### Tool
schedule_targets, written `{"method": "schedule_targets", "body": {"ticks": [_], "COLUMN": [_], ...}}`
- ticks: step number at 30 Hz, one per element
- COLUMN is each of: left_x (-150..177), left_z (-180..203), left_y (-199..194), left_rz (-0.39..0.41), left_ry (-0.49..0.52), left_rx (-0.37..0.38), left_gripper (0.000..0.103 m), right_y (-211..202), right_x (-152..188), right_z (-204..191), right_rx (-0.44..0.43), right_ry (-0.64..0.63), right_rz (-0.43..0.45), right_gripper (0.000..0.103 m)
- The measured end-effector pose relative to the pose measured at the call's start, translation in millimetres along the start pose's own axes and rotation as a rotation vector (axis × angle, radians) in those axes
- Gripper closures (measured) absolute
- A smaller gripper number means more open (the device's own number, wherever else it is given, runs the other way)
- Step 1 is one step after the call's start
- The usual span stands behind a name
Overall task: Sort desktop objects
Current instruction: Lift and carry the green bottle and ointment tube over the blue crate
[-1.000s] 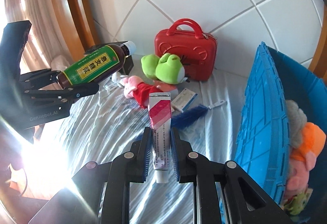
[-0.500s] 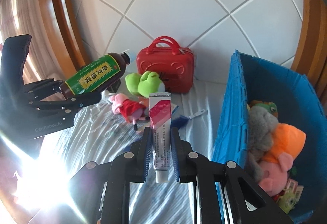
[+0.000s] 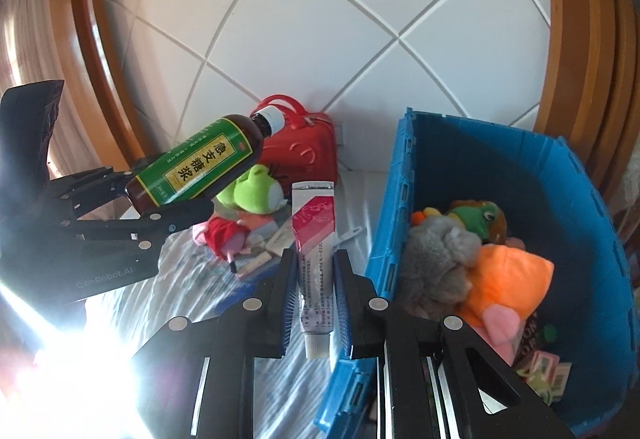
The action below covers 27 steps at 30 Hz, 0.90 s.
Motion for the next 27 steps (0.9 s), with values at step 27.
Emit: {"method": "schedule_targets", "body": {"ticks": [27], "left_x": [-109.8], "left_z": [155.1], "left_y": [56.2], "left_rz": [-0.006], "left_ry": [0.176], "left_rx": [0.115], "left_gripper": [0.052], "right_y": [-24.4], "right_x": [0.0], "right_z": [157.9], "right_rx": [0.085], "right_ry": [0.199], "right_rz": [0.033], "right_gripper": [0.085]}}
Point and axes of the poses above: each gripper's, at about its wrist camera, not at the fingertips, and y roughly the way its jaws point, z to its right, x to its underside, the point moved 8 cm from there along y, roughly the way its jaws point, and after that the axes turned 11 degrees about -z, right-handed, at the moved point
